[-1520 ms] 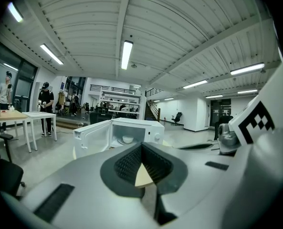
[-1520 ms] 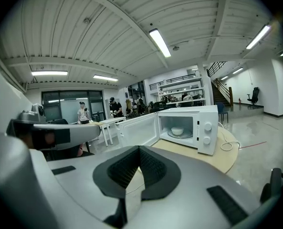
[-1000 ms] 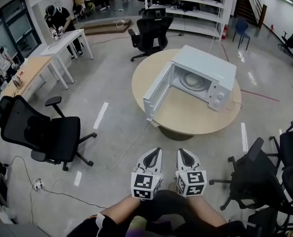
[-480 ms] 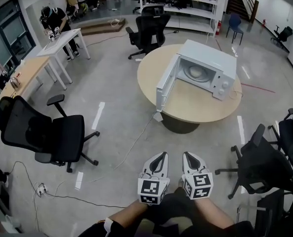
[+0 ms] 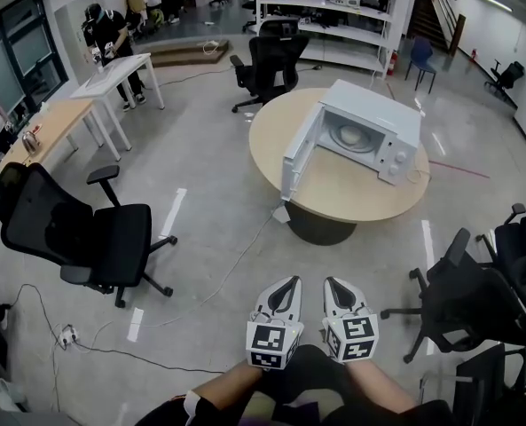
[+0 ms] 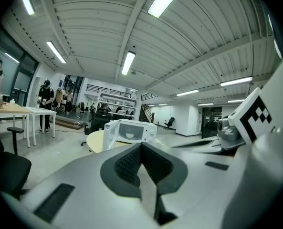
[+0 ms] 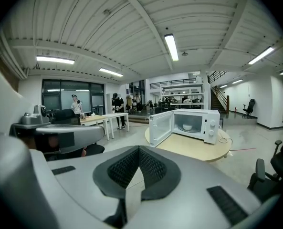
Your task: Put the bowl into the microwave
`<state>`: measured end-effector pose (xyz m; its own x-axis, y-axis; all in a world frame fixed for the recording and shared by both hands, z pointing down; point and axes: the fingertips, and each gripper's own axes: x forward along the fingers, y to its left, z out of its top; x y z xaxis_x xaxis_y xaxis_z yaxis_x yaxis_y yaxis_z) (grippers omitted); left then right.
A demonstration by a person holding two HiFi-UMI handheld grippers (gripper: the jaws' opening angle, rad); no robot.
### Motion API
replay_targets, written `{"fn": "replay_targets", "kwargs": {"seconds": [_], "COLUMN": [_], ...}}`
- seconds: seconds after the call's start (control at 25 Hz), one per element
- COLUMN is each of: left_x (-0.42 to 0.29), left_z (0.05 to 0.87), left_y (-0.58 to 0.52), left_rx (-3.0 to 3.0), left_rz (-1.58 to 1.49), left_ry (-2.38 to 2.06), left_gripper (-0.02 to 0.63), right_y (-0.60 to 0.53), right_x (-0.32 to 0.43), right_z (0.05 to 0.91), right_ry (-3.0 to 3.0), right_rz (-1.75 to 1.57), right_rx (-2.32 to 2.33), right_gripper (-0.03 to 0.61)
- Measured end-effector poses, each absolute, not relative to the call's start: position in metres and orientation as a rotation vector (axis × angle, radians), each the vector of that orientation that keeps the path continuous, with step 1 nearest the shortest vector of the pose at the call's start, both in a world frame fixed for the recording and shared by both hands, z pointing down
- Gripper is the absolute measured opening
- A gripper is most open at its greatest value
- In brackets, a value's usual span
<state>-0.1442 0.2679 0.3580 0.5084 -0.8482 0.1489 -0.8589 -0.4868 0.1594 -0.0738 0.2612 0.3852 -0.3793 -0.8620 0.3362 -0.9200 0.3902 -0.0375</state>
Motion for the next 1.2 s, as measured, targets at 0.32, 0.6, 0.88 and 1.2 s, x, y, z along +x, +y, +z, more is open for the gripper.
{"fn": "replay_targets", "kwargs": {"seconds": [0.32, 0.6, 0.88, 1.2], "left_x": [-0.097, -0.056, -0.033, -0.001], "left_z": [0.359, 0.355, 0.373, 0.398], "left_y": [0.288, 0.311, 0.344, 0.376], "left_rx": [2.567, 2.570, 2.534, 2.512], "left_rz": [0.115, 0.143, 0.176, 0.204], "left_ry": [-1.412, -1.429, -1.481, -1.469], "left_gripper": [0.046, 0.046, 0.046, 0.046], "right_y": [0.293, 0.312, 0.342, 0.372], "right_x": [-0.032, 0.011, 0.035, 0.071], "right_z": [0.393, 0.387, 0.405, 0.426], "right_ry": [-2.368, -2.382, -2.420, -2.410], "right_rz": [0.336, 0.335, 0.359, 0.389], "right_rx": [1.588, 1.586, 1.548, 1.540], "right_gripper": [0.017, 0.018, 0.017, 0.018]}}
